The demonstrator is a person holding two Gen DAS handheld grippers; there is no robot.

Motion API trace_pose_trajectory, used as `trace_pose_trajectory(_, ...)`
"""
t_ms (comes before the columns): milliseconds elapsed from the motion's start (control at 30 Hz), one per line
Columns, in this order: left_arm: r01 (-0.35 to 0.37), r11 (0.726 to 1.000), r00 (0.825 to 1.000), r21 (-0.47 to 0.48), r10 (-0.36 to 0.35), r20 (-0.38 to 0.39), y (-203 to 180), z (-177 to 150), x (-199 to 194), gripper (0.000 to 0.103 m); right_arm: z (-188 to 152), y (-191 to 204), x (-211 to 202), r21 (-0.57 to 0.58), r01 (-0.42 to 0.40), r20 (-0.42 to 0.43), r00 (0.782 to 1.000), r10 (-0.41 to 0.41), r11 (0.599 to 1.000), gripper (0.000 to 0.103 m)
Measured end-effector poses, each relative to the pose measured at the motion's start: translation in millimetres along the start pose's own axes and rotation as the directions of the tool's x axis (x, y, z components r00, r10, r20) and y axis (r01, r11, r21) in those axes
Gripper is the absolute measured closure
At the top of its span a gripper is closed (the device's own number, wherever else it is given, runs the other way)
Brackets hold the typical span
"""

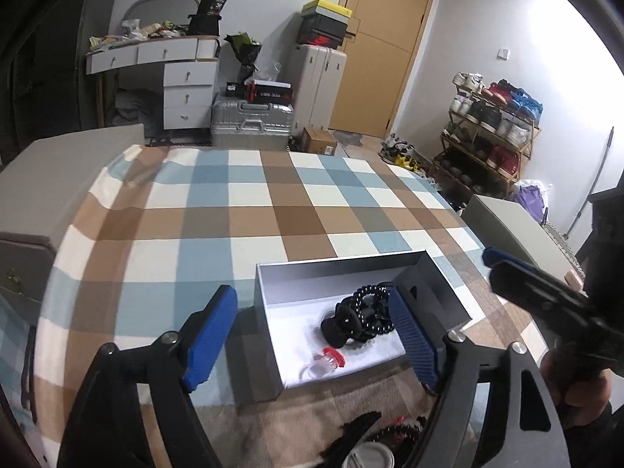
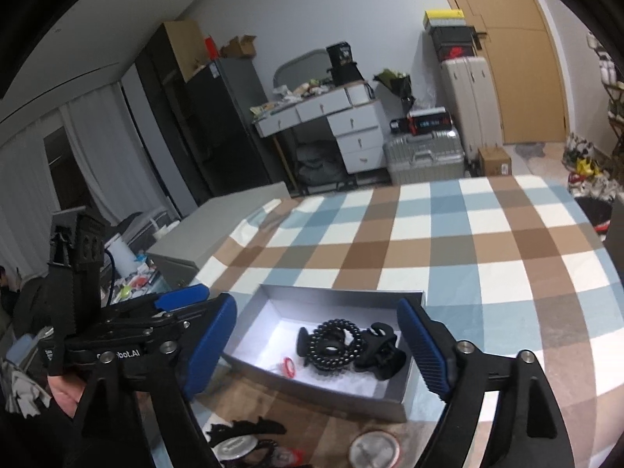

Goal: Organize jewelry
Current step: 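Withdraw both tools from the box toward the remaining jewelry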

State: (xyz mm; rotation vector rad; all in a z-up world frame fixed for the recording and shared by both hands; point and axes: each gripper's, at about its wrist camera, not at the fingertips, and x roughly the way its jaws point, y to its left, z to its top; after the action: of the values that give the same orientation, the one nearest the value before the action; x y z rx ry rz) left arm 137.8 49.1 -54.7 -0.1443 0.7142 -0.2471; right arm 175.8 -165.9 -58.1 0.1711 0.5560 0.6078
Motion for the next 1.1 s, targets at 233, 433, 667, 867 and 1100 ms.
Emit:
trace_pose_trajectory(233, -0.06, 0.998, 0.996, 0.005, 0.06, 0.058, -3.9, -5.8, -19.7, 0.02, -5.7, 23.8, -25.8, -0.052, -0.007, 0.053, 0.999, 0.01, 0.999, 0.005)
trace_pose_trajectory(433, -0.145, 0.989, 0.983, 0.008, 0.143, 0.119, -10.2, -15.7, -35.8, 0.005, -12.8, 38.4, -46.0, -0.083, 0.003, 0.098, 0.995, 0.005, 0.997, 0.001)
trace_pose_trajectory(667, -0.201, 0.979, 0.966, -0.02, 0.202, 0.162, -8.3, -34.3, -47.8, 0.001, -31.3, 49.6, -58.9, -0.089, -0.005, 0.11, 0.994, 0.014, 0.996, 0.0)
trace_pose_trajectory(867, -0.235, 0.971, 0.96, -0.037, 0.238, 0.148, -7.7, -49.9, -52.9, 0.001, -51.6, 54.4, -57.8, -0.096, 0.001, 0.067, 0.998, 0.005, 0.995, 0.0)
trace_pose_trajectory(1100, -0.235, 0.969, 0.963, -0.076, 0.243, 0.116, 0.1, -74.1, -55.9, 0.001, -75.6, 54.0, -50.5, -0.049, -0.007, -0.01, 1.0, 0.006, 0.999, 0.0)
